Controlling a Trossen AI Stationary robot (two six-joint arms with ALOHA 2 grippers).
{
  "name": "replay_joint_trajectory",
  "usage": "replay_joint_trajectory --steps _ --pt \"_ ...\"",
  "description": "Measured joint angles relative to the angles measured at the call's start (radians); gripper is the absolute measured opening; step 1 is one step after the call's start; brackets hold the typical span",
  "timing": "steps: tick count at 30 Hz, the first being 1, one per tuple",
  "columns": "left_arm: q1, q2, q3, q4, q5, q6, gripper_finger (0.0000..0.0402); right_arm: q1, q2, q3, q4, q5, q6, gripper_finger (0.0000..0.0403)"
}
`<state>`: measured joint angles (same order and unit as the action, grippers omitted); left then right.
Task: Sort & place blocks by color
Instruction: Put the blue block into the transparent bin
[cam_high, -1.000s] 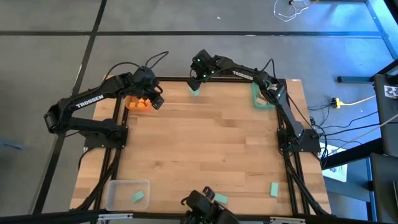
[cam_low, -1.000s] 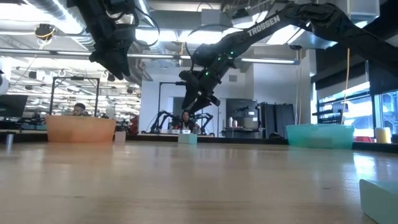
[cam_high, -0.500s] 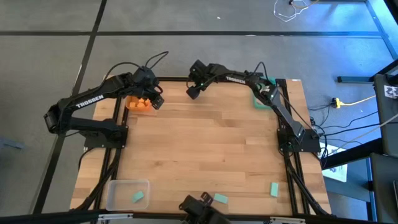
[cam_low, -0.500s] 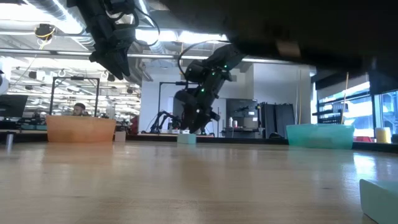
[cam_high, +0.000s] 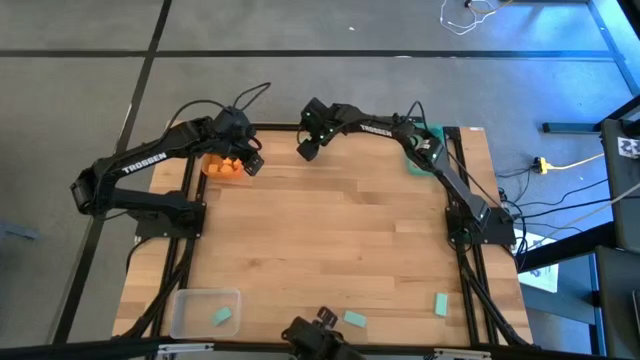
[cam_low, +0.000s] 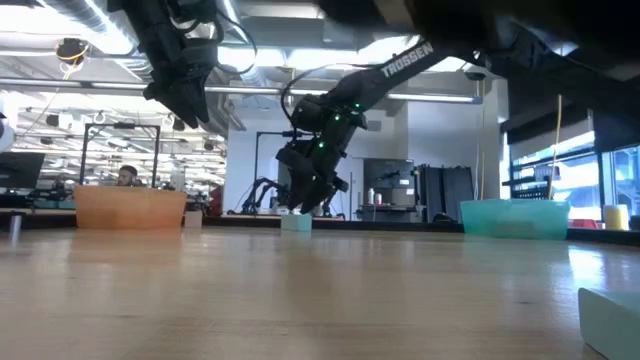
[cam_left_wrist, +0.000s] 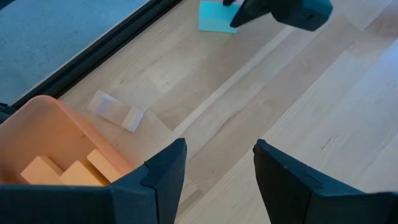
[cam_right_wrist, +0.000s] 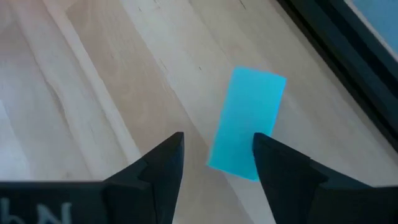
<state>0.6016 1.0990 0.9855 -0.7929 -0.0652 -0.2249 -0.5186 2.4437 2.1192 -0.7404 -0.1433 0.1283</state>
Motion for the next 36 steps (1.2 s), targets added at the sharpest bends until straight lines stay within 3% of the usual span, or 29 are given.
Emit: replay_joint_trajectory --steps 5,15,36 --pt "0.0 0.0 0.0 0.0 0.0 0.0 0.0179 0.0 -0.003 0.076 -0.05 0.064 0.005 0.0194" --pt "0.0 0.0 0.0 0.0 0.0 0.0 0.0179 0.0 0.013 0.065 -0.117 0.065 0.05 0.0194" --pt "0.0 0.0 0.0 0.0 0.005 -0.001 0.0179 0.0 0.028 0.066 -0.084 0.052 0.046 0.0193"
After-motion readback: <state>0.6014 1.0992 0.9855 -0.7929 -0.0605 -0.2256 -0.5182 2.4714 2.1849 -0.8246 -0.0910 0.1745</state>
